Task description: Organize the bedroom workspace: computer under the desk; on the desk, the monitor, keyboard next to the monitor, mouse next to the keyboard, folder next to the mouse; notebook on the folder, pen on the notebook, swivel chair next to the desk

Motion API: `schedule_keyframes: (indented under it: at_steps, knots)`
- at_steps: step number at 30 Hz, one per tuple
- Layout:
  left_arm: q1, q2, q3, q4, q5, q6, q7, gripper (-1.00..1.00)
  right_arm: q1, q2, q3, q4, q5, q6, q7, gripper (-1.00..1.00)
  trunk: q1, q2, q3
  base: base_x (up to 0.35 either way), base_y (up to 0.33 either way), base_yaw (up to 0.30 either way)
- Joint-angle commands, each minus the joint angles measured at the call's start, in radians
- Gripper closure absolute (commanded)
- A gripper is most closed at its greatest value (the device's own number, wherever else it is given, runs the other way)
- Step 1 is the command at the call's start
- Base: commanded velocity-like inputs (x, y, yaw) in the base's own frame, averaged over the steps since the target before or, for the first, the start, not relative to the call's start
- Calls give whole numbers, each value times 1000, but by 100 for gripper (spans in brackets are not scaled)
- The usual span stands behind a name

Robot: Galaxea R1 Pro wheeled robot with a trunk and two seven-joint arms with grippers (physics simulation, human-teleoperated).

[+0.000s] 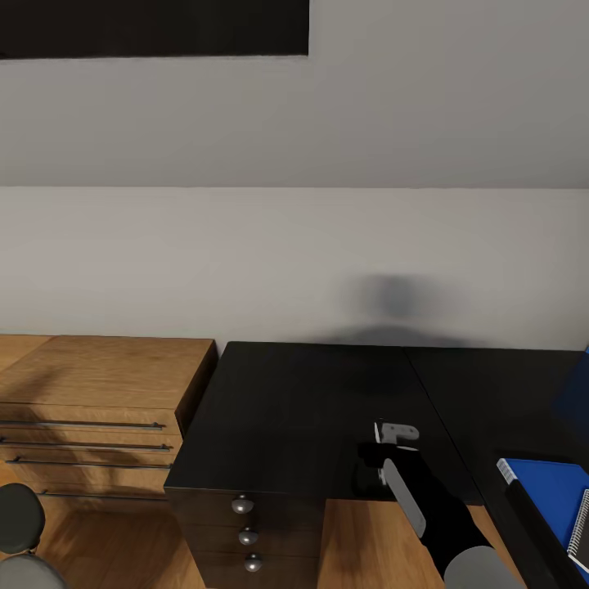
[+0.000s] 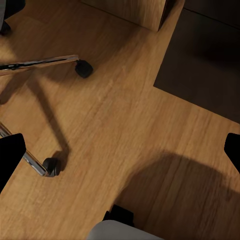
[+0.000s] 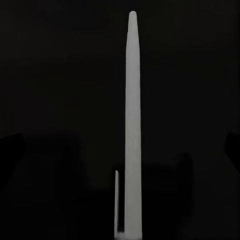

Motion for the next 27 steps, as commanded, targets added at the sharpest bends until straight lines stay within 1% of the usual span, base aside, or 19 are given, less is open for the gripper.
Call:
schedule_keyframes:
  at_steps: [1,8,19,27]
  knots:
    - [-1,0,4,0,-6,-2,3,-100,-1,0,1,-1,-11,4,-10,-100,0,-1,-1,0,0,0]
    - [-1,0,4,0,-6,-2,3,-100,-1,0,-3,-1,-11,11,-10,-100,0,-1,-1,0,0,0]
    - [-1,0,4,0,-6,-2,3,-100,-1,1,-4,-1,-11,49,-10,-100,0,-1,-1,0,0,0]
    - [-1,0,4,0,-6,-2,3,-100,-1,1,-4,-1,-11,58,-10,-100,0,-1,-1,0,0,0]
